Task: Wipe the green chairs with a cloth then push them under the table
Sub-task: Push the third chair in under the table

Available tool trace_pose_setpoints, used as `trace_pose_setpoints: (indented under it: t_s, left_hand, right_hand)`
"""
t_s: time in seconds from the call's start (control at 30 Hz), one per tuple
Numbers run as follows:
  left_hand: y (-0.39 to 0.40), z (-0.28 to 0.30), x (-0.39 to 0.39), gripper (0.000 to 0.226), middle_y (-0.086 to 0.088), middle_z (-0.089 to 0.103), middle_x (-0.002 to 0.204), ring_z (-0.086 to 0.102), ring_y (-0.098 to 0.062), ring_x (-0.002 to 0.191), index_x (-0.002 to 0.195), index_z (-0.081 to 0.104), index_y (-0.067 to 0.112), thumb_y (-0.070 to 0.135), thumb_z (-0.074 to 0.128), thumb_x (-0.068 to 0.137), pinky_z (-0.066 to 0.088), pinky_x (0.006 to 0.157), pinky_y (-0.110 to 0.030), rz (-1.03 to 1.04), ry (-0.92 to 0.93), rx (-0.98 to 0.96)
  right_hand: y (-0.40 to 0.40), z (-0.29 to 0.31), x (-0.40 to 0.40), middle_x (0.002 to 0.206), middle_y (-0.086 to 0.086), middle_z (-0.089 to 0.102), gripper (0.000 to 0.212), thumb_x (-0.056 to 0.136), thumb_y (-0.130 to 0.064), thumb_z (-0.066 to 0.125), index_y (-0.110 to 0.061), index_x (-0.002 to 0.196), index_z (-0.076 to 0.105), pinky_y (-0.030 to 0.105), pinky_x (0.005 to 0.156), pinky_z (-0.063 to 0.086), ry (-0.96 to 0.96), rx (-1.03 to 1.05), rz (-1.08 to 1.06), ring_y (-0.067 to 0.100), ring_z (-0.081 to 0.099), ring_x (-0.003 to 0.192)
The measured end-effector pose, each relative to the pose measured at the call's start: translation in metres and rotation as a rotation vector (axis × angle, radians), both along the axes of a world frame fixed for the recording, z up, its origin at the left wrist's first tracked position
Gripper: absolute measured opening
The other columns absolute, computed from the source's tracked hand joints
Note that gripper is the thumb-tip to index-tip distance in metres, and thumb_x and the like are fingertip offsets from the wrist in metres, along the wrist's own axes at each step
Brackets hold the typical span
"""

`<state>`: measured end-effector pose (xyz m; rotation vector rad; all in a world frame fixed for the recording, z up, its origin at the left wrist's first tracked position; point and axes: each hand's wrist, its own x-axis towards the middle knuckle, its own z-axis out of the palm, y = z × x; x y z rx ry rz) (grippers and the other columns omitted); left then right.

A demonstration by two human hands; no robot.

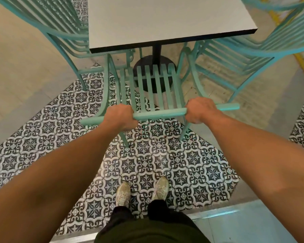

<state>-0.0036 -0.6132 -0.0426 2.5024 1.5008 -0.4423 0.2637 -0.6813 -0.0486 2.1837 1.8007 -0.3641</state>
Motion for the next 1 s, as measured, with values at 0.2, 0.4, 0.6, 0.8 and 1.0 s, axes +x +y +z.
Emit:
trace_pose_setpoints:
  t_s: [0.2,0.4,0.6,0.8,1.0]
  left_hand:
    - [0.008,-0.001,-0.002,0.03,0.003,0.056,0.06,0.058,-0.017,0.059,0.09,0.071,0.022,0.045,0.059,0.075,0.056,0.065,-0.034,-0.026,0.0,0.011]
    - [0.019,-0.005,-0.005,0.029,0.004,0.055,0.058,0.054,-0.012,0.055,0.087,0.07,0.021,0.044,0.059,0.074,0.056,0.062,-0.032,-0.012,-0.002,0.02]
    - [0.031,-0.001,-0.002,0.029,0.002,0.056,0.061,0.057,-0.016,0.06,0.09,0.069,0.018,0.04,0.059,0.073,0.055,0.065,-0.033,0.005,0.007,0.029]
    - [0.036,-0.005,0.001,0.027,0.004,0.056,0.061,0.057,-0.015,0.062,0.092,0.069,0.02,0.04,0.063,0.074,0.048,0.064,-0.03,0.044,0.001,0.029]
    - [0.029,-0.009,0.007,0.028,0.004,0.056,0.065,0.056,-0.015,0.063,0.093,0.067,0.021,0.044,0.059,0.077,0.05,0.066,-0.032,0.045,0.049,0.051]
  right_hand:
    - [0.004,-0.001,-0.002,0.07,-0.004,0.055,0.013,0.079,-0.03,0.064,-0.022,0.08,0.054,0.022,0.044,0.026,-0.008,0.019,-0.002,0.01,0.047,0.058]
    - [0.009,-0.005,-0.003,0.07,-0.003,0.056,0.011,0.081,-0.027,0.062,-0.021,0.078,0.054,0.022,0.044,0.031,-0.016,0.027,0.01,0.011,0.051,0.059]
    - [0.018,0.002,-0.005,0.073,-0.002,0.055,0.016,0.081,-0.03,0.062,-0.022,0.077,0.049,0.027,0.051,0.036,-0.006,0.033,0.007,0.014,0.05,0.063]
    - [0.022,-0.003,-0.007,0.072,-0.002,0.054,0.014,0.08,-0.034,0.06,-0.024,0.079,0.05,0.027,0.046,0.027,-0.045,0.041,-0.023,0.015,0.048,0.06]
    - [0.019,-0.006,0.001,0.066,-0.003,0.053,0.026,0.078,-0.031,0.062,-0.026,0.066,0.04,0.023,0.043,0.025,-0.048,0.08,0.034,0.012,0.046,0.056]
